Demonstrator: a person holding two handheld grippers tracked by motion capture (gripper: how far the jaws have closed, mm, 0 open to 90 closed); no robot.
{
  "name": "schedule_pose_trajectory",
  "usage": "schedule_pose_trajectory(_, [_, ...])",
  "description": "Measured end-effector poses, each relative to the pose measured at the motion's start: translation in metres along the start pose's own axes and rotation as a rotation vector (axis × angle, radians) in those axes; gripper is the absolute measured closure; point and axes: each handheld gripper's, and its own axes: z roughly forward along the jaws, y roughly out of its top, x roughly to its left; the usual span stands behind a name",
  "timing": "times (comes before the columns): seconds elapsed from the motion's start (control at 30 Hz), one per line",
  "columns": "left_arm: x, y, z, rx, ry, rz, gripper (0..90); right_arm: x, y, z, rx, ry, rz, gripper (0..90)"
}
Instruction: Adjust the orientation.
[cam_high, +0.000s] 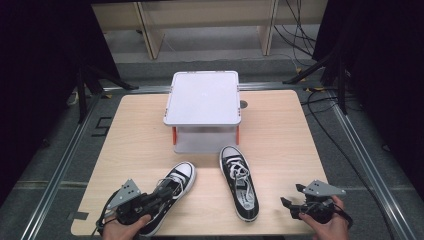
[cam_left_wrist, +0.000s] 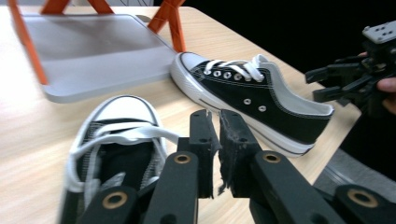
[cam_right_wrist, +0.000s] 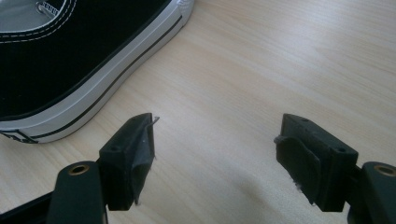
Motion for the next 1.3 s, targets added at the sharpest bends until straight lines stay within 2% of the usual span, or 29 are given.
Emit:
schedule_pose_trajectory(0.07, [0.005, 0.0, -0.003, -0.006, 0.01, 0.003, 80.6, 0.001, 0.0, -0.001, 0.011, -0.004, 0.009, 28.3])
schedule_pose_trajectory(0.1, [0.01, 0.001, -0.006, 0.014, 0.033, 0.015, 80.2, 0.001, 0.0, 0.0, 0.009, -0.002, 0.008, 28.3])
schedule_pose_trajectory(0.13, [0.013, 0.001, -0.009, 0.035, 0.049, 0.028, 79.7, 0.004, 0.0, -0.001, 0.023, 0.006, 0.045, 28.2])
schedule_pose_trajectory(0.17, [0.016, 0.001, -0.009, 0.042, 0.053, 0.027, 78.8, 0.002, 0.0, 0.0, 0.017, -0.003, 0.019, 28.3])
schedule_pose_trajectory(0.3, [0.026, -0.002, -0.01, 0.064, 0.074, 0.039, 74.7, 0.003, 0.0, 0.0, 0.013, 0.005, 0.027, 28.2])
schedule_pose_trajectory(0.37, [0.032, -0.002, -0.01, 0.077, 0.088, 0.03, 65.7, 0.003, 0.0, -0.001, 0.017, -0.001, 0.033, 28.2])
schedule_pose_trajectory(0.4, [0.032, -0.002, -0.01, 0.077, 0.088, 0.03, 60.8, 0.004, 0.0, -0.001, 0.025, 0.008, 0.054, 28.2])
schedule_pose_trajectory(0.47, [0.034, -0.001, -0.012, 0.115, 0.1, 0.05, 52.4, 0.002, 0.0, 0.0, 0.012, -0.003, 0.023, 28.3])
schedule_pose_trajectory(0.53, [0.038, 0.0, -0.01, 0.153, 0.083, 0.051, 45.5, 0.0, 0.0, 0.0, 0.011, -0.005, 0.003, 28.2])
schedule_pose_trajectory(0.6, [0.04, -0.001, -0.009, 0.169, 0.089, 0.053, 40.3, 0.001, 0.0, 0.0, 0.021, 0.003, 0.018, 28.3])
schedule_pose_trajectory(0.63, [0.042, -0.002, -0.008, 0.201, 0.084, 0.065, 38.7, 0.002, 0.0, 0.0, 0.023, 0.005, 0.026, 28.3])
schedule_pose_trajectory(0.67, [0.043, -0.002, -0.008, 0.21, 0.08, 0.059, 37.5, 0.0, 0.0, 0.0, 0.011, -0.004, 0.001, 28.3])
schedule_pose_trajectory(0.7, [0.045, -0.002, -0.008, 0.229, 0.086, 0.076, 36.3, 0.001, 0.0, 0.0, 0.017, -0.005, 0.006, 28.3])
schedule_pose_trajectory(0.73, [0.044, -0.003, -0.008, 0.23, 0.077, 0.06, 34.8, 0.001, 0.0, 0.001, 0.016, 0.001, 0.01, 28.3])
schedule_pose_trajectory(0.77, [0.045, -0.003, -0.008, 0.249, 0.078, 0.077, 34.4, 0.0, 0.0, 0.002, 0.01, -0.001, -0.003, 28.2])
schedule_pose_trajectory(0.8, [0.046, -0.003, -0.008, 0.263, 0.077, 0.088, 34.4, 0.001, 0.0, 0.002, 0.019, 0.005, 0.006, 28.2])
schedule_pose_trajectory(0.9, [0.044, -0.003, -0.01, 0.276, 0.066, 0.094, 33.1, 0.001, 0.0, 0.001, 0.021, 0.008, 0.011, 28.2])
schedule_pose_trajectory(0.93, [0.044, -0.003, -0.01, 0.276, 0.066, 0.094, 33.0, 0.004, 0.0, 0.0, 0.033, 0.015, 0.043, 28.2])
schedule_pose_trajectory(0.97, [0.044, -0.003, -0.01, 0.283, 0.067, 0.1, 32.8, 0.001, 0.0, 0.001, 0.021, 0.009, 0.012, 28.2])
schedule_pose_trajectory(1.0, [0.045, -0.005, -0.01, 0.314, 0.074, 0.126, 32.8, 0.002, 0.0, 0.001, 0.025, 0.01, 0.015, 28.2])
schedule_pose_trajectory(1.07, [0.044, -0.006, -0.009, 0.323, 0.068, 0.131, 33.1, 0.002, 0.0, 0.001, 0.027, 0.014, 0.02, 28.2])
schedule_pose_trajectory(1.13, [0.043, -0.01, -0.005, 0.349, 0.061, 0.149, 33.9, 0.004, 0.0, 0.0, 0.038, 0.019, 0.049, 28.2])
schedule_pose_trajectory(1.17, [0.043, -0.01, -0.005, 0.353, 0.057, 0.154, 34.6, 0.004, 0.0, 0.0, 0.034, 0.018, 0.042, 28.2])
schedule_pose_trajectory(1.27, [0.044, -0.01, -0.002, 0.374, 0.08, 0.166, 36.4, -0.001, -0.001, 0.002, 0.013, 0.011, 0.002, 28.2])
schedule_pose_trajectory(1.3, [0.044, -0.011, 0.0, 0.371, 0.083, 0.169, 36.9, -0.001, -0.002, 0.003, 0.022, 0.014, 0.014, 28.2])
